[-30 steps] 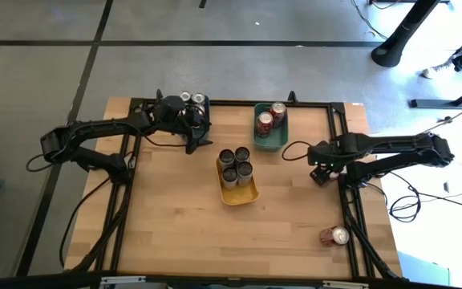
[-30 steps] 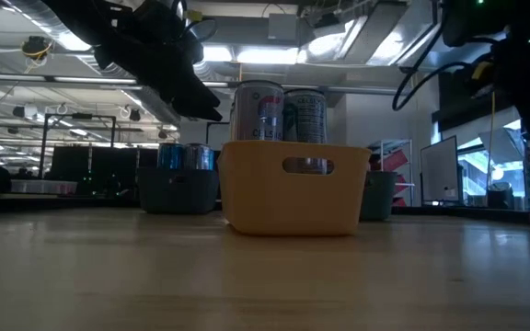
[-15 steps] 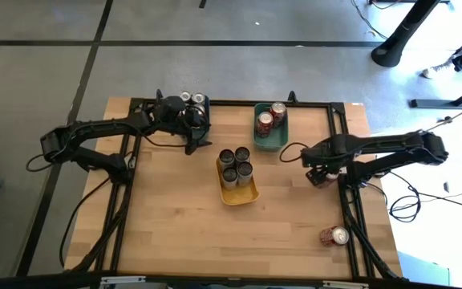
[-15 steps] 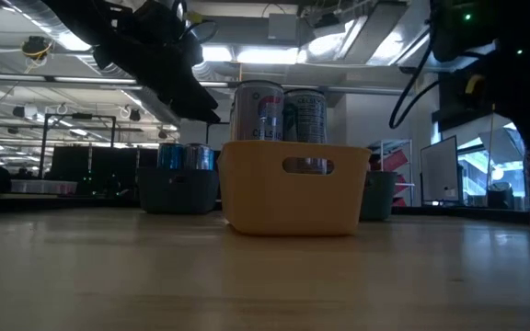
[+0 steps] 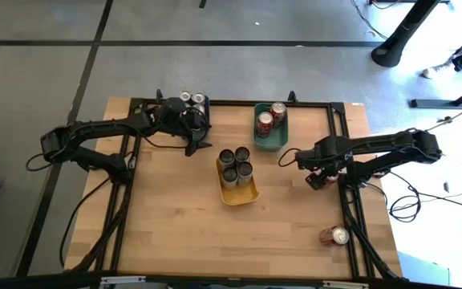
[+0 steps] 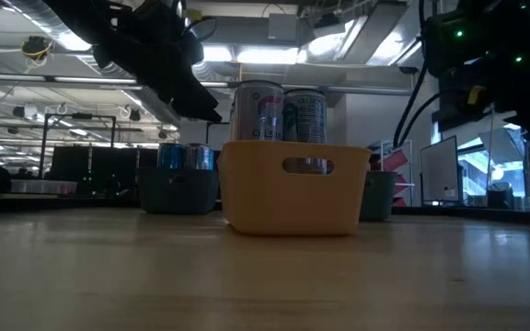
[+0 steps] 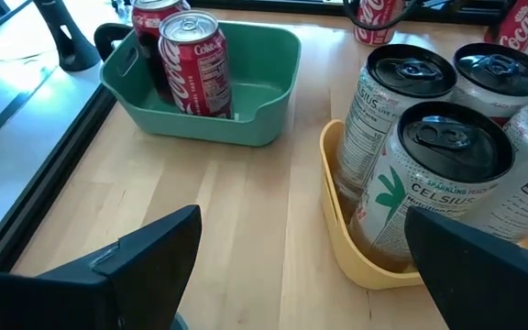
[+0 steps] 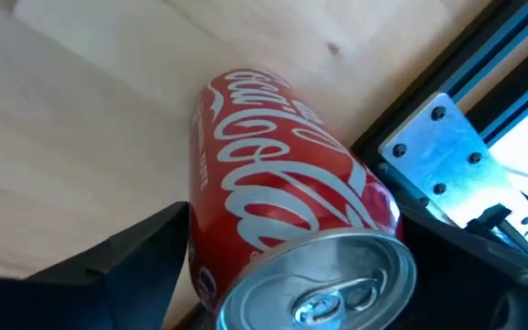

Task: Sort soda cans
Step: Put the top red soda can into the green bin

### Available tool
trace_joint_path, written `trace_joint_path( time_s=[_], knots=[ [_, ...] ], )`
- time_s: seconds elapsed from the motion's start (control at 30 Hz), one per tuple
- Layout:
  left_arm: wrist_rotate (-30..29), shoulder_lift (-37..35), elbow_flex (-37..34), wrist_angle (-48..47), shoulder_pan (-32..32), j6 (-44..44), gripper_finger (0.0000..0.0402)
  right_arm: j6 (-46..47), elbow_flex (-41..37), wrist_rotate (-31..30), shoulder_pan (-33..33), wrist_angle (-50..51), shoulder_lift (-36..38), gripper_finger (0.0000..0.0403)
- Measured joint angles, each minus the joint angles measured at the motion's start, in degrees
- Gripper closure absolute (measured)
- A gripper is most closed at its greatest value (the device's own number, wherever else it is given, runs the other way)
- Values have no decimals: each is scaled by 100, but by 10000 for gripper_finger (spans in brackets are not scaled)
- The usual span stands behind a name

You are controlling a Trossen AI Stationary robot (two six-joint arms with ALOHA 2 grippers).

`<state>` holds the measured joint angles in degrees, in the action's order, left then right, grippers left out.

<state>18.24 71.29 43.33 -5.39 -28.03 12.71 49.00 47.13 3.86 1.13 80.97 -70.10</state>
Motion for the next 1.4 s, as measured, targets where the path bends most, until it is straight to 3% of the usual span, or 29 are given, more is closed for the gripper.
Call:
trace_joint_path(
  time_s=[0.23,0.53,0.73,1.03,1.2,1.4],
  knots=[
    [0,0,0,1,-2,11,31,-419,4,99,0,9,2,84],
    [0,0,0,7,-2,15,31,-849,197,-228,0,-225,9,103],
    [0,0,0,62,-2,15,31,-1121,1037,-960,0,-209,9,105],
    [0,0,0,162,-2,94,31,-1921,2248,-2596,5,-824,-5,106],
    [0,0,0,162,-2,89,31,-2720,2386,-2977,473,-1462,-64,106],
    [0,0,0,140,-2,55,31,-3723,2363,-2616,1481,-1756,-447,106]
  ],
)
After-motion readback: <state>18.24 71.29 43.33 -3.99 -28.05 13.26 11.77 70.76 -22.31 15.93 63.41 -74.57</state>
